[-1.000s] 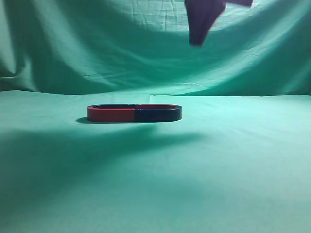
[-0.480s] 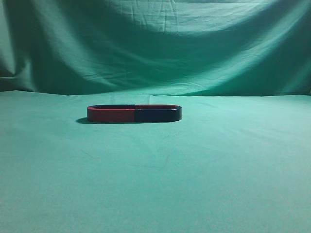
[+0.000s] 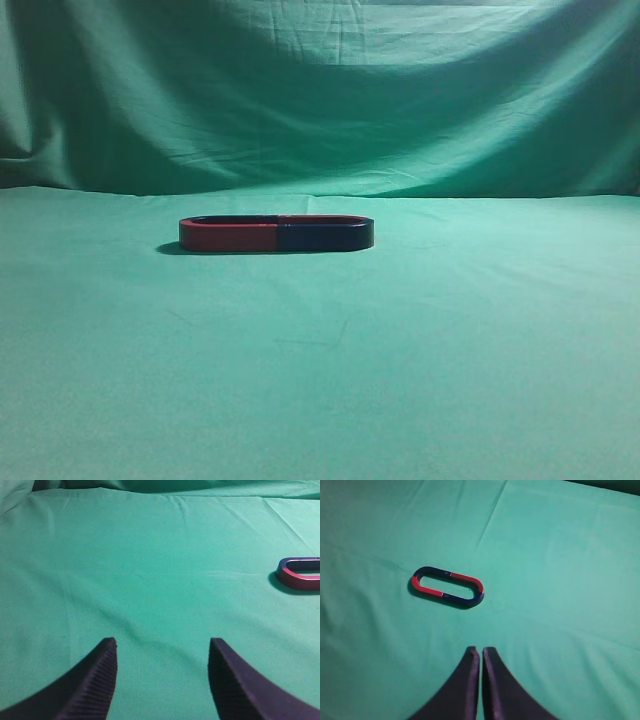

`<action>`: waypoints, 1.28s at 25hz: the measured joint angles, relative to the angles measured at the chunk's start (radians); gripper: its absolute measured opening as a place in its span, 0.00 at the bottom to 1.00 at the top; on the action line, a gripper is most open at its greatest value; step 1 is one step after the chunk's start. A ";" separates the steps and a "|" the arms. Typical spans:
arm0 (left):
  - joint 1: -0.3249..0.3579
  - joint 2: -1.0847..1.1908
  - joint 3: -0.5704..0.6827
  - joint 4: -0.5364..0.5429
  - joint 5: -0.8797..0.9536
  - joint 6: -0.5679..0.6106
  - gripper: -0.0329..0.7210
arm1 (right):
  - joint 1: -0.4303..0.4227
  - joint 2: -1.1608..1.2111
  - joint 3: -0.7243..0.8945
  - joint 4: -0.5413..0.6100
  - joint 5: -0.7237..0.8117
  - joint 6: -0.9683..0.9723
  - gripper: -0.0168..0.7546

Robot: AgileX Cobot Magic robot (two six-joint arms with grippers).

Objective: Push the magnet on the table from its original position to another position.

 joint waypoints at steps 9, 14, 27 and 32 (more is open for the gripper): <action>0.000 0.000 0.000 0.000 0.000 0.000 0.54 | 0.000 -0.471 0.336 -0.002 -0.113 -0.063 0.02; 0.000 0.000 0.000 0.000 0.000 0.000 0.54 | 0.000 -0.665 0.460 0.002 -0.124 -0.075 0.02; 0.000 0.000 0.000 0.000 0.000 0.000 0.54 | -0.002 -0.955 0.669 -0.170 -0.176 -0.012 0.02; 0.000 0.000 0.000 0.000 0.000 0.000 0.54 | -0.109 -1.087 0.909 -0.213 -0.455 0.003 0.02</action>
